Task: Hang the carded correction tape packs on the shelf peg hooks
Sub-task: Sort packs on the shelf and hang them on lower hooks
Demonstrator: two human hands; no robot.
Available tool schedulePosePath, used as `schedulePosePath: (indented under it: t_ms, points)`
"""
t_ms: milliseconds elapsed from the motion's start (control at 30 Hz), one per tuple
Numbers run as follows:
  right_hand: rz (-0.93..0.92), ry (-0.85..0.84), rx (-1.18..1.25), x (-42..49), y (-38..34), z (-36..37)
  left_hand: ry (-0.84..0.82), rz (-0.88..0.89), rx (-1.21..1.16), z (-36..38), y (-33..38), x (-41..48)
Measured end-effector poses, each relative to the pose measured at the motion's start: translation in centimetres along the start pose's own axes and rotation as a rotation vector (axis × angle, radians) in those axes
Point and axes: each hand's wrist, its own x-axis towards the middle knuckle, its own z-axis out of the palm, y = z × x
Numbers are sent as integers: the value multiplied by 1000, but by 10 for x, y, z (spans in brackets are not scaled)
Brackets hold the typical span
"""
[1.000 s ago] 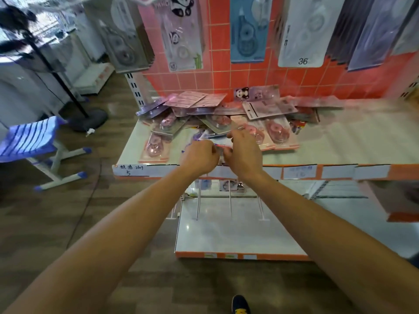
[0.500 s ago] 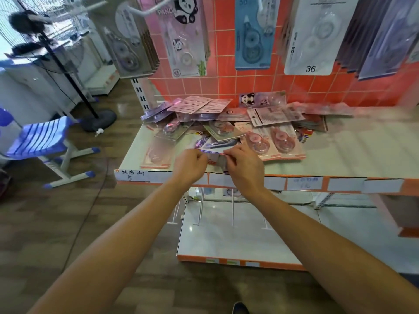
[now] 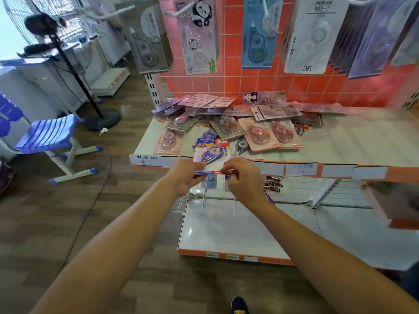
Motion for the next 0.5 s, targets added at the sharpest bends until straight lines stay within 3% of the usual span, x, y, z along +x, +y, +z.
schedulePosePath:
  t_ms: [200,500]
  points:
    - [355,78,162,-13,-18,-10,-158,32,205,-18,-22,-32]
    - [548,146,305,-29,-27,-18,-293,55,544,-25,-55,-56]
